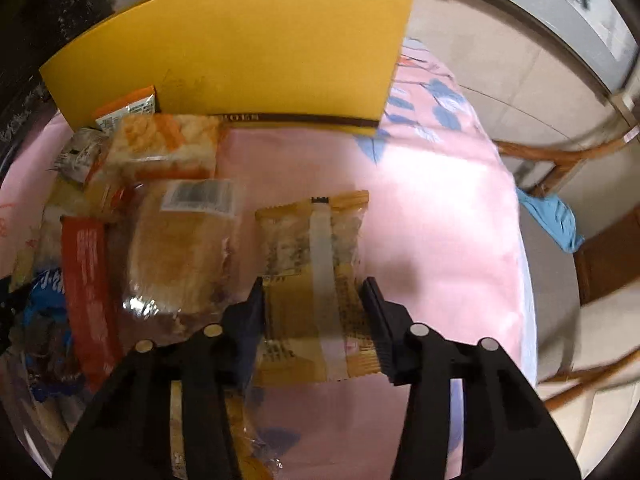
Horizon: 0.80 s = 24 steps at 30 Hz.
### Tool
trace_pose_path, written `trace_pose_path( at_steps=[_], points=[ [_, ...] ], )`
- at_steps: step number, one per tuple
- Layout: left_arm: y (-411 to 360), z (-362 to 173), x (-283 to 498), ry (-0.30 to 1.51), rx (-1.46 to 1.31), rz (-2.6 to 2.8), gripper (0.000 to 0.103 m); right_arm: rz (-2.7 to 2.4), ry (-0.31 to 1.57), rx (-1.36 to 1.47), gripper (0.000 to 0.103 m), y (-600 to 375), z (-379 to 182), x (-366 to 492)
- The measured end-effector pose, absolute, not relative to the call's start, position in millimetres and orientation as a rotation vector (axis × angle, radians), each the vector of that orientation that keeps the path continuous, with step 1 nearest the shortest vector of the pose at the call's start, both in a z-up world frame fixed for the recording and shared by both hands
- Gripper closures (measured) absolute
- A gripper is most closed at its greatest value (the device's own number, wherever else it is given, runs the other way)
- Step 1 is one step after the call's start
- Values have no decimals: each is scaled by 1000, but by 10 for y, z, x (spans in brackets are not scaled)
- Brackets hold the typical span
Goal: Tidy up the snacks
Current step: 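Grasp a clear rice-cracker bar with the left gripper while the right grasps a biscuit packet, then lift the biscuit packet toward the box with the right gripper while the left holds the bar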
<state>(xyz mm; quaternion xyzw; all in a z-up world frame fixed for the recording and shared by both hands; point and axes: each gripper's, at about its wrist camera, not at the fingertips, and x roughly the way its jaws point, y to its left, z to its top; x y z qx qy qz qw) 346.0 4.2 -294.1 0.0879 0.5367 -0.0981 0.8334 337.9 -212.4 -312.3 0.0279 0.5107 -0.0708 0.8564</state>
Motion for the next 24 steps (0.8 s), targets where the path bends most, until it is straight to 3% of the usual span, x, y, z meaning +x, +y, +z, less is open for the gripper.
trace_pose_path(
  at_steps=[5,7,10,17,18,19,21,24],
  points=[
    [-39,-2898,3357,1166,226,-222,74,-208,1077,150,65,-2084,-2890,3064],
    [-53,-2862,3294,1171,220,-238,74,-181,1028,131,78,-2050,-2692,2905],
    [-105,-2766,3211,1148,237,-250,74,-162,986,162,86,-2003,-2478,2755],
    [-182,-2595,3043,1106,277,-277,74,-202,956,218,88,-2167,-2363,2620],
    [-173,-2576,3014,1105,276,-276,74,-196,957,209,83,-2189,-2366,2603],
    [-158,-2557,2990,1104,276,-273,74,-190,968,185,54,-2203,-2393,2606],
    [-142,-2513,2909,1104,275,-269,74,-223,963,147,14,-2226,-2483,2591],
    [-106,-2422,2841,1113,263,-282,74,-198,946,79,11,-2205,-2694,2704]
  ],
)
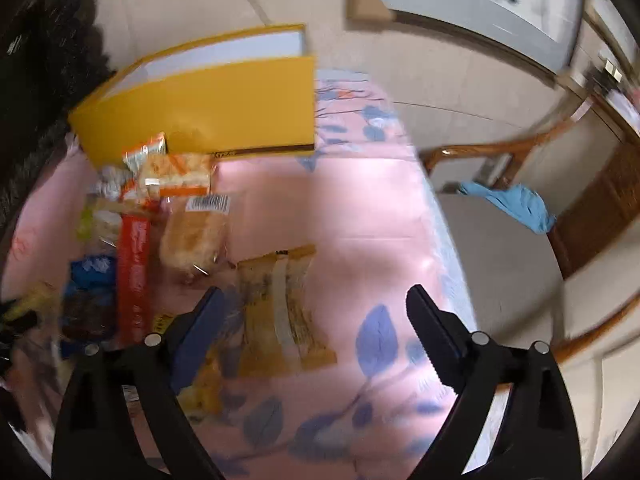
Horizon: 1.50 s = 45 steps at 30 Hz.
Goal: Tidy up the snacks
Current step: 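Lift the biscuit packet toward the box with the right gripper while the left holds the bar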
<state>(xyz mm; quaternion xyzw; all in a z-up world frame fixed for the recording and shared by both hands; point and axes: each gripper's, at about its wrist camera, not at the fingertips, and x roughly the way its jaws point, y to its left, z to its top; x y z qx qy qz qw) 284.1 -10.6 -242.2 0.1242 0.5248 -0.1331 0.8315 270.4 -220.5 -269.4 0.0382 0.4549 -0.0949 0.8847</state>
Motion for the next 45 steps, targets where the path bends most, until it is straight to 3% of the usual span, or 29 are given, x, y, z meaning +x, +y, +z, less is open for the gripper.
trace_pose_path(
  at_steps=[5,6,7,8,9,15,20,22,27,31,32,35,36,37,45],
  points=[
    [-115,-2266,2673,1093,297,-279,74,-106,993,79,14,-2121,-3150,2957],
    [-113,-2273,2658,1101,302,-271,74,-99,978,115,22,-2121,-3165,2956],
    [-79,-2291,2639,1108,309,-257,74,-112,961,105,43,-2079,-3150,2948],
    [-49,-2311,2628,1113,312,-243,74,-118,964,82,55,-2039,-3127,2952],
    [-41,-2325,2617,1115,316,-229,74,-117,975,91,59,-2029,-3102,2956],
    [129,-2424,2558,1128,276,-238,72,-142,1037,294,63,-2200,-2936,2801],
    [205,-2470,2647,1115,238,-235,54,-188,1015,343,64,-2311,-2618,2510],
    [217,-2491,2666,1107,242,-222,37,-200,992,365,65,-2396,-2461,2414],
    [226,-2630,2685,1129,351,-291,24,-240,902,392,65,-2535,-2065,2234],
    [329,-2812,2721,1205,337,-315,20,-262,838,396,65,-2632,-1833,2112],
    [333,-2893,2734,1266,274,-342,20,-266,831,401,65,-2640,-1806,2094],
    [251,-2956,2697,1237,262,-354,41,-256,800,434,65,-2654,-1724,2032],
    [226,-2948,2700,1227,254,-354,63,-254,792,429,65,-2646,-1685,2017],
    [219,-2939,2719,1225,232,-347,75,-252,785,420,65,-2634,-1639,2011],
    [65,-2623,2699,1139,218,-353,75,-168,699,395,65,-2507,-1190,1948]
  ],
)
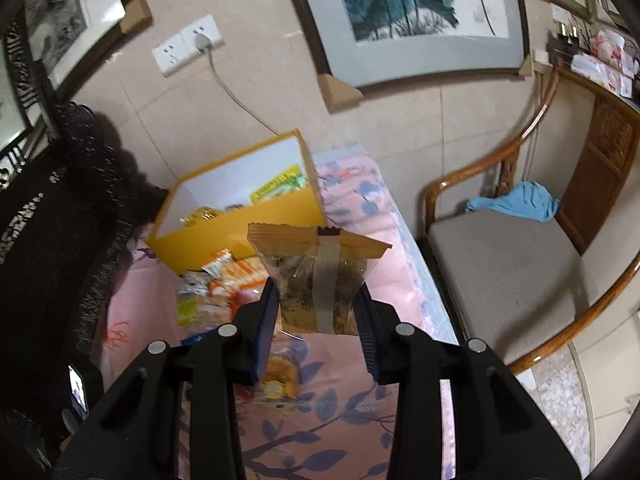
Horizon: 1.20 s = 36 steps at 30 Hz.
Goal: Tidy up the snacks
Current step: 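Lift the biscuit packet toward the box with the right gripper while the left holds the bar, then open both grippers over the yellow box to drop the bar and packet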
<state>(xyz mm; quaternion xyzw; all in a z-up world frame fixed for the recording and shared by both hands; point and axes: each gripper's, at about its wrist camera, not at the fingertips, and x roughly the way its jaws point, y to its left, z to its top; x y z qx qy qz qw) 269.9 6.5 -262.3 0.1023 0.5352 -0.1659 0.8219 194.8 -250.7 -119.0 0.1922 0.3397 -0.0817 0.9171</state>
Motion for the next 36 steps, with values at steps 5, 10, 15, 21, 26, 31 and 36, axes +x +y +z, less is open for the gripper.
trace_pose_path(
  at_steps=[5,10,15,21,26,31,36],
  points=[
    [-2,-2135,2687,1019,214,-371,75,-126,663,382,65,-2431,-976,1924],
    [53,-1649,2912,937,164,-312,75,-86,622,365,65,-2409,-801,1960],
    [6,-1223,3168,847,146,-279,75,-38,572,394,65,-2486,-609,2157],
    [-172,-832,3682,774,182,-252,75,16,530,345,65,-2509,-379,2657],
    [-425,-512,4173,685,220,-262,75,65,462,339,65,-2558,-143,3217],
    [-609,-393,4801,681,222,-261,75,132,491,315,65,-2572,-60,3895],
    [-703,-576,5407,763,224,-233,75,195,646,300,65,-2511,-249,4650]
  ],
)
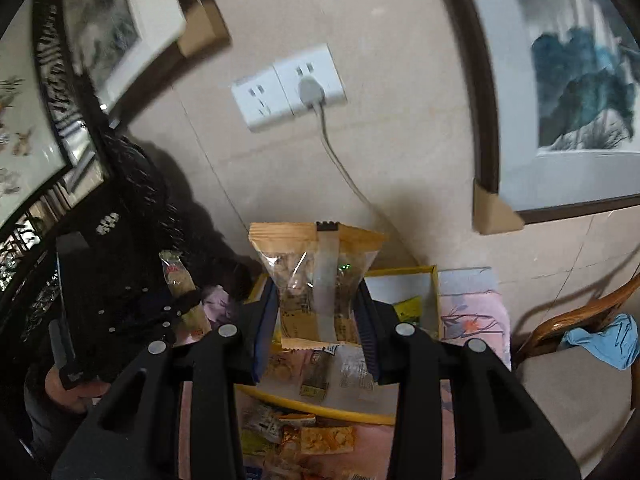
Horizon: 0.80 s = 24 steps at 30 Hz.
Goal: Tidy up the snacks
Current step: 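Open both grippers over the yellow box to drop the bar and packet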
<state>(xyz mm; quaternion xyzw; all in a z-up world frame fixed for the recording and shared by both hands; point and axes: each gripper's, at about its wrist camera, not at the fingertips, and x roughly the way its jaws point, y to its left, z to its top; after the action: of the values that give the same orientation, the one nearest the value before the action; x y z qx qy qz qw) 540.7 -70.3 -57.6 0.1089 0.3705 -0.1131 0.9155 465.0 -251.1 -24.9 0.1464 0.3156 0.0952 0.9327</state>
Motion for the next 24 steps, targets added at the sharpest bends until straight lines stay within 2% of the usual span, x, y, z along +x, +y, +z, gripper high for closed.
trace_pose_path(
  at_steps=[3,8,9,10,11,12,14,24],
  points=[
    [-693,-742,5694,840,212,-193,75,204,715,332,65,-2545,-378,4951],
    [-707,-824,5783,865,203,-199,75,191,748,338,65,-2557,-473,5114],
    [-729,-822,5780,860,213,-201,70,192,762,341,62,-2555,-488,5142],
    [-756,-813,5763,847,225,-194,26,186,785,334,40,-2554,-501,5169],
    [-785,-778,5731,817,243,-156,2,153,789,328,22,-2553,-498,5177],
    [-797,-733,5684,769,249,-116,2,113,777,322,1,-2551,-478,5168],
    [-841,-644,5581,694,281,-88,2,76,741,292,1,-2521,-409,5103],
    [-858,-363,5268,664,294,-141,2,50,695,205,1,-2443,-104,4790]
  ],
)
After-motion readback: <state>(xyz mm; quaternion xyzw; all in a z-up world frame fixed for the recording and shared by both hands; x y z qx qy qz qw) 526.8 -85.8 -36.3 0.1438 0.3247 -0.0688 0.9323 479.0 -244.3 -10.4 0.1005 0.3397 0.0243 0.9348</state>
